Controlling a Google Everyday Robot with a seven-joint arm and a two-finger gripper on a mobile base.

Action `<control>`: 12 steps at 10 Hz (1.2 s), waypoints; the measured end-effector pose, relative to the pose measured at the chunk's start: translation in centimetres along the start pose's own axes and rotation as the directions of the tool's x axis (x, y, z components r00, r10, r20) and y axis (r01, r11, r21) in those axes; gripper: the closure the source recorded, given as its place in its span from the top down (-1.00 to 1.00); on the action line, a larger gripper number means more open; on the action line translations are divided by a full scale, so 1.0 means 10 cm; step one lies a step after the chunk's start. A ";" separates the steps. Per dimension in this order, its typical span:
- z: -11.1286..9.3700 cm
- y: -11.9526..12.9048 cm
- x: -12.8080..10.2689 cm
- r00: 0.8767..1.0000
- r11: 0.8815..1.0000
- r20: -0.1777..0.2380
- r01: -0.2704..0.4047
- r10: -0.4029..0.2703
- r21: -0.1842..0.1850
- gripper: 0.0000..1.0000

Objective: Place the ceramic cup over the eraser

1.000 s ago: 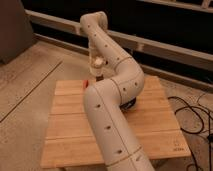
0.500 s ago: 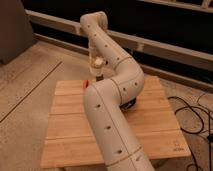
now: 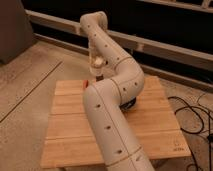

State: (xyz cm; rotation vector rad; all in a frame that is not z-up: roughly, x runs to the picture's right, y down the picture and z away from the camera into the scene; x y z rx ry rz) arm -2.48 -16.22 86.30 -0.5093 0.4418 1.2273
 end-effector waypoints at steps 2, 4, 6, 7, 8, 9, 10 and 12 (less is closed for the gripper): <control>-0.02 -0.12 0.03 1.000 1.000 0.003 -0.007 0.007 0.016 -1.00; 0.10 -0.18 0.16 0.999 1.000 -0.028 -0.027 0.027 0.008 -1.00; 0.25 -0.15 0.27 0.998 0.999 -0.055 -0.037 0.036 -0.014 -1.00; 0.29 -0.12 0.31 0.998 0.999 -0.058 -0.037 0.035 -0.024 -1.00; 0.33 -0.09 0.33 0.998 0.999 -0.058 -0.032 0.030 -0.030 -1.00; 0.34 -0.06 0.35 0.998 0.999 -0.056 -0.023 0.021 -0.034 -1.00; 0.36 -0.04 0.36 0.998 0.999 -0.054 -0.017 0.015 -0.034 -1.00; 0.38 -0.03 0.37 0.999 1.000 -0.046 -0.001 -0.001 -0.031 -1.00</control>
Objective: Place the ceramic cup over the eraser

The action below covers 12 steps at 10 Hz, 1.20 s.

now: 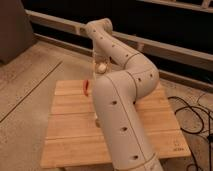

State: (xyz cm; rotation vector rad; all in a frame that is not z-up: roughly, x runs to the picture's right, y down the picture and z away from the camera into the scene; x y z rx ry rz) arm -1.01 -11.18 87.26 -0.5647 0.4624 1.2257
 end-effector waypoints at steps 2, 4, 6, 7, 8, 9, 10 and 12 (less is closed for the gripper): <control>-0.02 -0.01 -0.01 1.000 1.000 0.012 0.020 -0.020 0.010 -1.00; -0.05 -0.02 -0.03 0.999 0.999 0.025 0.037 -0.038 0.022 -1.00; -0.08 -0.06 -0.06 0.998 0.998 0.034 0.047 -0.048 0.033 -1.00; -0.09 -0.07 -0.07 0.998 0.998 0.036 0.049 -0.050 0.035 -1.00; -0.09 -0.09 -0.09 0.998 0.998 0.034 0.053 -0.055 0.039 -1.00; -0.08 -0.09 -0.11 0.998 0.998 0.034 0.057 -0.058 0.037 -1.00; -0.06 -0.08 -0.13 0.998 0.998 0.033 0.060 -0.061 0.026 -1.00; 0.02 -0.02 -0.18 0.997 0.997 0.026 0.074 -0.074 -0.008 -1.00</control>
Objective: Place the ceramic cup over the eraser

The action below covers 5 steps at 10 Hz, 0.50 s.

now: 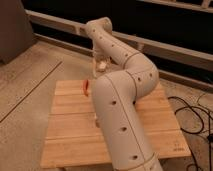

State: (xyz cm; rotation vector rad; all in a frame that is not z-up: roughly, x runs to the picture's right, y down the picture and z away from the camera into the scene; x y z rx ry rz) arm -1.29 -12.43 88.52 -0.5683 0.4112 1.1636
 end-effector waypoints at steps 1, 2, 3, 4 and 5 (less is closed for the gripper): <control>0.06 0.02 -0.01 1.000 1.000 -0.010 0.008 -0.008 -0.013 -1.00; 0.15 0.04 -0.01 1.000 1.000 -0.024 0.016 -0.016 -0.024 -1.00; 0.26 0.04 0.01 0.999 0.999 -0.046 0.023 -0.024 -0.030 -1.00; 0.38 0.02 0.05 0.997 0.999 -0.073 0.027 -0.029 -0.027 -1.00; 0.47 -0.01 0.08 0.995 0.999 -0.095 0.030 -0.032 -0.020 -1.00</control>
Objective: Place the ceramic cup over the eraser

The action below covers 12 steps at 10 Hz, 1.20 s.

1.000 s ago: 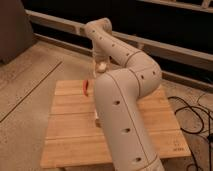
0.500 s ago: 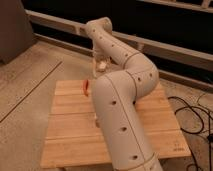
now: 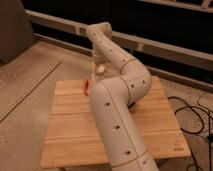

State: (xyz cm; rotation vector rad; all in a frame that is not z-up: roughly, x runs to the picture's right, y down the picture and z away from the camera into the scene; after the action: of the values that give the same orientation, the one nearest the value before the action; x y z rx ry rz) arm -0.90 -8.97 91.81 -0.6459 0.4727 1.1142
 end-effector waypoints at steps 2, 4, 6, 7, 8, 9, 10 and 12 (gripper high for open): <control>0.18 -0.06 0.03 0.999 1.000 -0.042 0.002 -0.001 0.030 -1.00; 0.34 -0.07 0.02 0.998 0.999 -0.061 0.009 -0.007 0.040 -1.00; 0.39 -0.02 -0.05 0.999 0.999 -0.045 0.026 -0.025 0.030 -1.00; 0.40 0.00 -0.08 0.999 0.999 -0.033 0.034 -0.034 0.017 -1.00; 0.40 0.00 -0.08 0.999 0.999 -0.031 0.035 -0.034 0.015 -1.00; 0.40 0.01 -0.08 0.999 0.999 -0.031 0.035 -0.035 0.015 -0.95; 0.40 0.01 -0.08 0.999 0.999 -0.031 0.035 -0.035 0.015 -0.81; 0.40 0.01 -0.08 0.999 0.999 -0.031 0.036 -0.035 0.015 -0.36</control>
State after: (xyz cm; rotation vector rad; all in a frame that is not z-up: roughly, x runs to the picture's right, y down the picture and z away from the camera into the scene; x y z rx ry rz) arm -1.15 -6.72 95.24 -0.6568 0.4942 1.0676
